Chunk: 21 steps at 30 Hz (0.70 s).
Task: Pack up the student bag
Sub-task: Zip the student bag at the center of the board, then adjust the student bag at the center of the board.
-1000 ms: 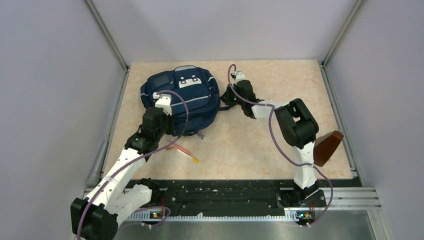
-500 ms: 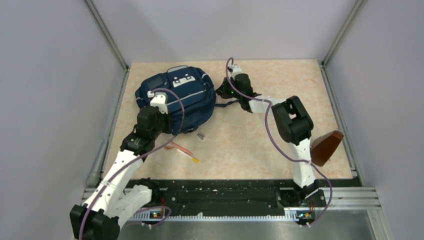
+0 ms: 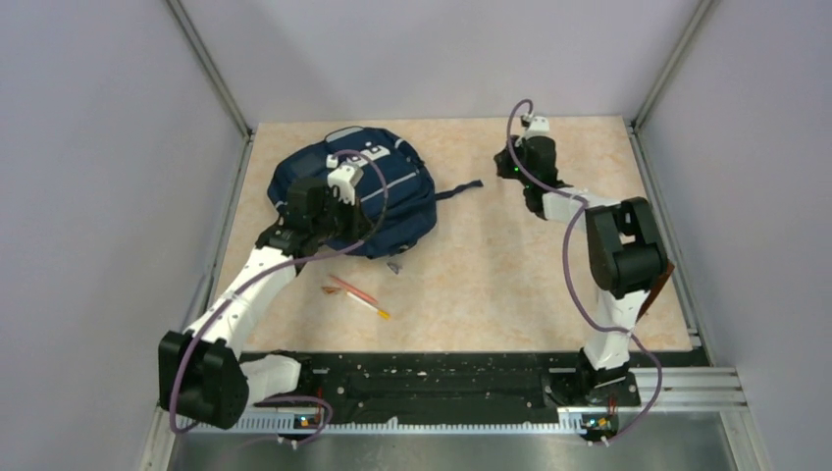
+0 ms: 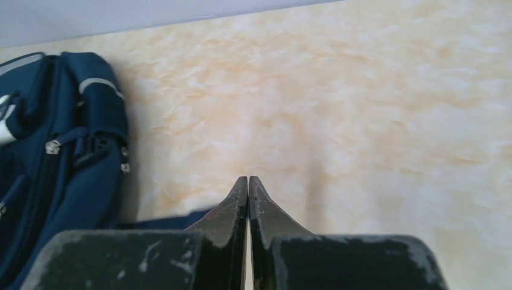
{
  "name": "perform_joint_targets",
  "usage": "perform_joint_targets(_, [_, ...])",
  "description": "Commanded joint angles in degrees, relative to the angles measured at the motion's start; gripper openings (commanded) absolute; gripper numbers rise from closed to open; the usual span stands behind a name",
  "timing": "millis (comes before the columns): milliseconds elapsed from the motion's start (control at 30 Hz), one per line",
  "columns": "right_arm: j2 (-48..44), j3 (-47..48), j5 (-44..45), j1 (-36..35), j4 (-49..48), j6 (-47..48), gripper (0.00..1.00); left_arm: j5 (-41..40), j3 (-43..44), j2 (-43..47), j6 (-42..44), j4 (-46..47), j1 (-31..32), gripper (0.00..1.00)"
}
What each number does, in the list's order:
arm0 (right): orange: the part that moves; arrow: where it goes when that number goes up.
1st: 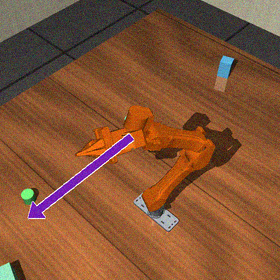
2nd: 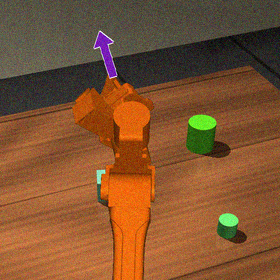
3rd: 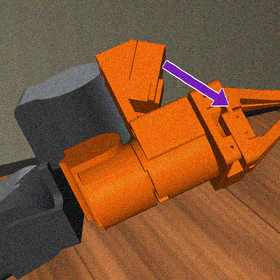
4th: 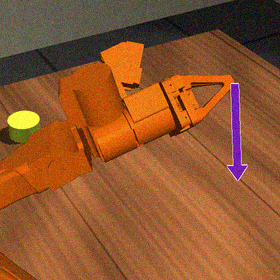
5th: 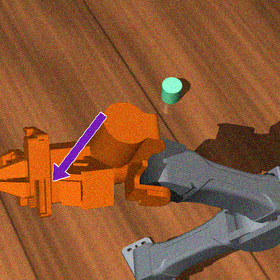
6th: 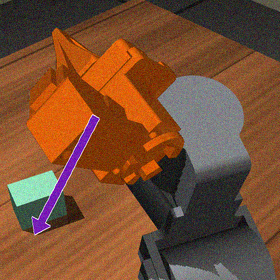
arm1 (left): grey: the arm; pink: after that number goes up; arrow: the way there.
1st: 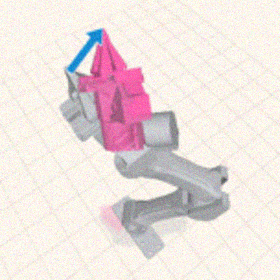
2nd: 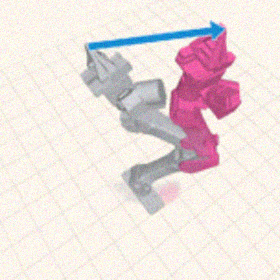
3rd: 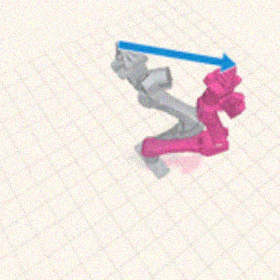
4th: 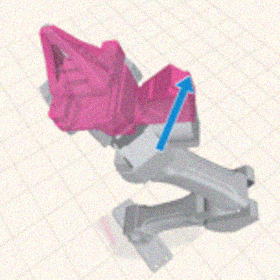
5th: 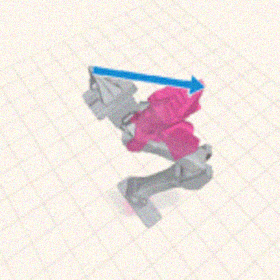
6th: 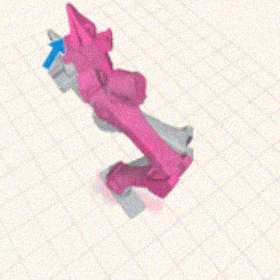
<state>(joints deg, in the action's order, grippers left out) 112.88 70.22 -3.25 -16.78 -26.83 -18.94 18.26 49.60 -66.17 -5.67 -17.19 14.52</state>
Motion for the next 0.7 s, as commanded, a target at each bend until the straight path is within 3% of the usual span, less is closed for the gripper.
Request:
perform_joint_targets(0, [-7.7, -5.9, 0.8, 2.2, -2.1, 2.5, 0.00, 12.2, 7.6, -2.2, 2.9, 14.5, 1.1, 0.00])
perform_joint_targets(67, [-9.6, -6.9, -0.7, 2.6, 0.9, 3.3, 0.05, 12.8, 7.1, -3.1, 4.4, 12.6, 2.5, 0.03])
perform_joint_targets(100, [-10.3, -7.3, -1.8, 2.6, 2.4, 3.7, 0.16, 13.3, 6.9, -3.4, 5.1, 11.6, 3.3, 0.10])
perform_joint_targets(200, [-12.5, -8.5, -6.4, 2.6, 5.0, 3.3, 0.51, 11.9, 5.6, -3.0, 4.5, 10.2, 5.3, 0.50])
perform_joint_targets(233, [-13.0, -8.8, -8.5, 2.6, 5.2, 3.1, 0.57, 10.6, 4.9, -2.4, 3.3, 10.5, 5.5, 0.61])
perform_joint_targets(267, [-13.4, -8.9, -11.4, 2.6, 5.3, 2.7, 0.61, 9.6, 4.2, -1.3, 2.0, 11.1, 5.6, 0.65])
perform_joint_targets(333, [-13.8, -8.8, -15.2, 2.4, 5.2, 2.1, 0.65, 7.0, 2.2, 1.7, -0.5, 12.9, 5.6, 0.77])
perform_joint_targets(433, [-13.1, -7.3, -18.5, 2.1, 4.8, 1.2, 0.69, -3.3, -2.6, 7.3, -7.6, 16.5, 5.4, 0.86])
perform_joint_targets(567, [-10.1, -4.6, -19.6, 0.5, 3.4, -1.7, 0.70, -15.2, -5.4, 8.9, -13.6, 14.6, 4.2, 0.89])
perform_joint_targets(667, [-7.0, -1.9, -18.8, -1.2, 3.1, -3.1, 0.70, -13.7, -7.6, 7.7, -18.7, 14.9, 0.5, 0.90])
